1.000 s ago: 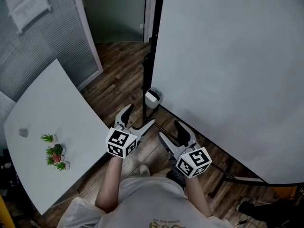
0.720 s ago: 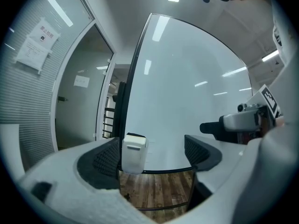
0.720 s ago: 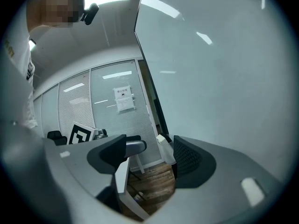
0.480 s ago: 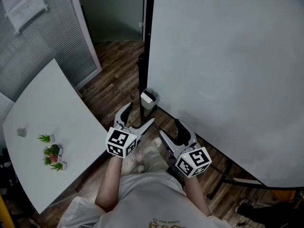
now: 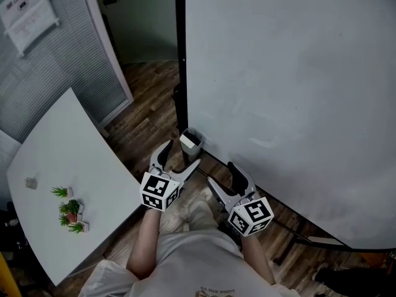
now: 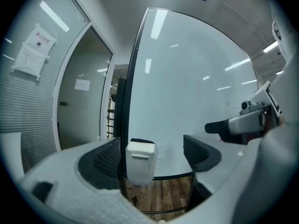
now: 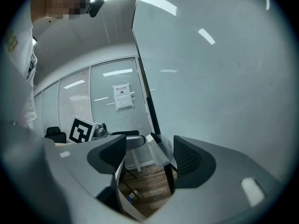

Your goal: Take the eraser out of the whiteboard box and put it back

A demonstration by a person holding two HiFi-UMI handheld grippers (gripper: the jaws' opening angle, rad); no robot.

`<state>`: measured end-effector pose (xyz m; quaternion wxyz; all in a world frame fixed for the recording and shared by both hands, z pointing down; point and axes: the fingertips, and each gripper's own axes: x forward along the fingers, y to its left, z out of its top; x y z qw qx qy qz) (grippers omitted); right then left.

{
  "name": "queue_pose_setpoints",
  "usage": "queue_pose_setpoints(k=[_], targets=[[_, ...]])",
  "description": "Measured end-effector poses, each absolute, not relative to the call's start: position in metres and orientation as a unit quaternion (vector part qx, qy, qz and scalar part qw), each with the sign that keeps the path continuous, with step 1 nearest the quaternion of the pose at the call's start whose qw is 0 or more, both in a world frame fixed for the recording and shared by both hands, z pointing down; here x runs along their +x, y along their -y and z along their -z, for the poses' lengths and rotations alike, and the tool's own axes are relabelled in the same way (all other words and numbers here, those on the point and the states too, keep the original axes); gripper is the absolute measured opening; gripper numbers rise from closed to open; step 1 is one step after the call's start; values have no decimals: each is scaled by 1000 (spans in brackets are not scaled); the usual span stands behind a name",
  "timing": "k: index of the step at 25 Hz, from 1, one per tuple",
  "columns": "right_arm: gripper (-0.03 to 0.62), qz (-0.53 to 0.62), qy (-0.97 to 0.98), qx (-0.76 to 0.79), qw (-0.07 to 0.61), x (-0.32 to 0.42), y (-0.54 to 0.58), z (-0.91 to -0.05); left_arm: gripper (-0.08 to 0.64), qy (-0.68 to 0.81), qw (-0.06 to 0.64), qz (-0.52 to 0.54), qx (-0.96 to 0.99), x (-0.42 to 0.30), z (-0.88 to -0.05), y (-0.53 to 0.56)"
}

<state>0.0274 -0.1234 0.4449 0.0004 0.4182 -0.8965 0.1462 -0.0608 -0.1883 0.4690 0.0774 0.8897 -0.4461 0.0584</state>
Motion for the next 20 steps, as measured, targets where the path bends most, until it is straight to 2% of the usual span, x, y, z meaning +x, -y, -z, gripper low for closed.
queue_pose_setpoints(k=[20], targets=[[314, -158, 906, 393, 12, 24, 148, -454, 383, 438, 81, -66, 893, -56, -476, 214]])
